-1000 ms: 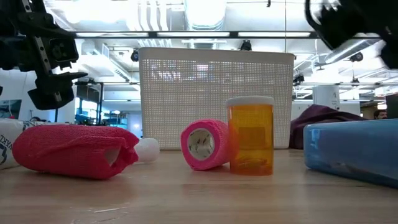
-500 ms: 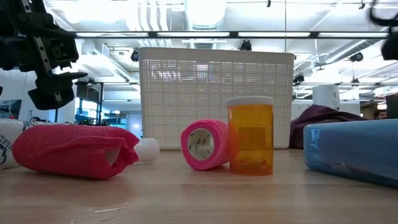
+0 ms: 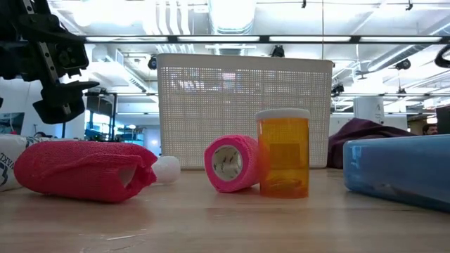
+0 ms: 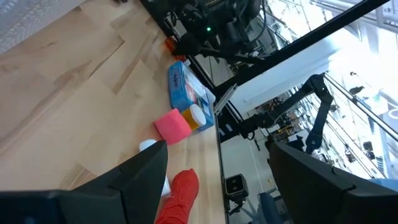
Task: Pick & place medical supplies in basket/bin
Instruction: Put the red pill bottle into the white bin
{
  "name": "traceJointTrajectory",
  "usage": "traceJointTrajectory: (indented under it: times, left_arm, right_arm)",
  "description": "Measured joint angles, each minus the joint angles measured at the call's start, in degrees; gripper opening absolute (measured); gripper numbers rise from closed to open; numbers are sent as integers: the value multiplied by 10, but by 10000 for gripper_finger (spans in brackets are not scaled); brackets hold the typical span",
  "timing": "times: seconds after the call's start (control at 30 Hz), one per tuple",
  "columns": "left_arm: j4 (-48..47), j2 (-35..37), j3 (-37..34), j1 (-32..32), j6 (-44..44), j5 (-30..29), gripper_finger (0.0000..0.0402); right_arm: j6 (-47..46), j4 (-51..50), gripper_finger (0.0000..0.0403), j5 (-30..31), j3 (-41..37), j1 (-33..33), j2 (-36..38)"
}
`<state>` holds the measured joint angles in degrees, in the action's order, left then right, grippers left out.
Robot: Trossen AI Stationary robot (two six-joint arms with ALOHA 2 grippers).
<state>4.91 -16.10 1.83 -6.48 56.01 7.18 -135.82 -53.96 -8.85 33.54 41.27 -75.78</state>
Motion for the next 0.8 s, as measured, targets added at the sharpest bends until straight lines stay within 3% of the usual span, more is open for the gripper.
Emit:
traceJointTrajectory:
  times: [0.37,0.8]
  left_arm:
    - [0,0,0,0,0,0,262]
    - [0,0,0,0,1,0,262]
  right_arm:
    - [58,58,336,25,-47,-3,40]
    - [50,68,186,64,-29,-5,58]
